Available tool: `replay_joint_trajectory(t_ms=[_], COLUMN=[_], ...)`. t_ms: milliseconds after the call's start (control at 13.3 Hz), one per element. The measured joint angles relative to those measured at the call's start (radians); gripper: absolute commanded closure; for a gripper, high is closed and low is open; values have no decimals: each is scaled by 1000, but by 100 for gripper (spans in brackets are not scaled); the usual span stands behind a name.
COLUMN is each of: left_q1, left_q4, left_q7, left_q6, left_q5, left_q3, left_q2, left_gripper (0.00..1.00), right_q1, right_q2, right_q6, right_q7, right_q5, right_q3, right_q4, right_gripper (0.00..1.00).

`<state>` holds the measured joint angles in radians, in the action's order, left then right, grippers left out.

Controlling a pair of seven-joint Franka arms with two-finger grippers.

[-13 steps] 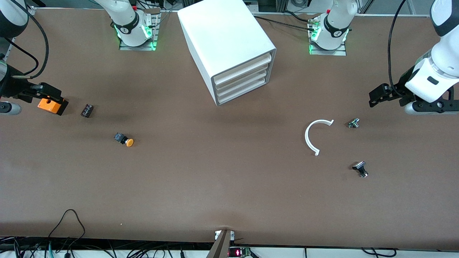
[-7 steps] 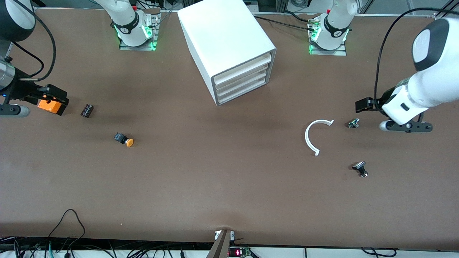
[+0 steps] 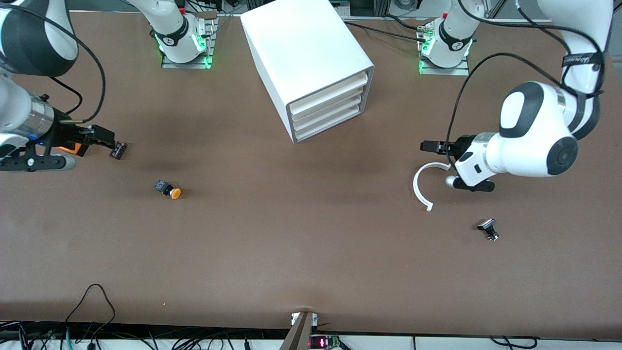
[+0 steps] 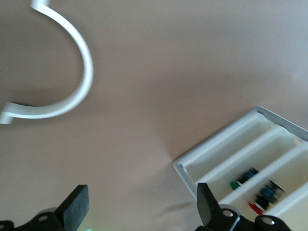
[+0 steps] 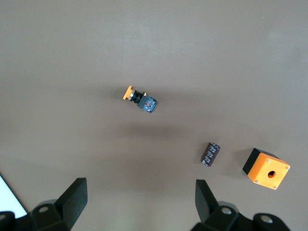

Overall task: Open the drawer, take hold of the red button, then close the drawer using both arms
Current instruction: 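Move the left gripper toward the white cabinet's drawer handle, then grasp the drawer handle with the left gripper while the right gripper approaches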

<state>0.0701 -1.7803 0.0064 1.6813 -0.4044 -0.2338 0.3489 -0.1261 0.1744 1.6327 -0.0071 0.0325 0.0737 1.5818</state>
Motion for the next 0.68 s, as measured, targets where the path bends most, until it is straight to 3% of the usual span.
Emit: replay_joint_trajectory(t_ms=[226,452,527,603,678], left_q1=[4,-5,-15,-28,-41], left_q4=[-98,-197,-218,-231,-241], left_q7=[159,301,344,385,428], left_q6=[3,11,15,18,22], left_q5=[-196,-382,-416,-439,-449], left_q3=[1,-1,-3,-4,-6], left_q2=[39,86,100,111,120], left_gripper=[1,8,14,25,29], right_q1=[-34,-88,-98,-106,-110], right_q2=[1,11,15,16,17], right_q6=[-1,0,-1,-1,-1], right_q7=[-5,-18,-53,-108,-176], right_q5=[-13,-13,-15,-24,-32], right_q3=[-2,-4,-4,-4,-4], right_q4=[0,0,0,0,0], right_gripper=[1,1,1,1,1])
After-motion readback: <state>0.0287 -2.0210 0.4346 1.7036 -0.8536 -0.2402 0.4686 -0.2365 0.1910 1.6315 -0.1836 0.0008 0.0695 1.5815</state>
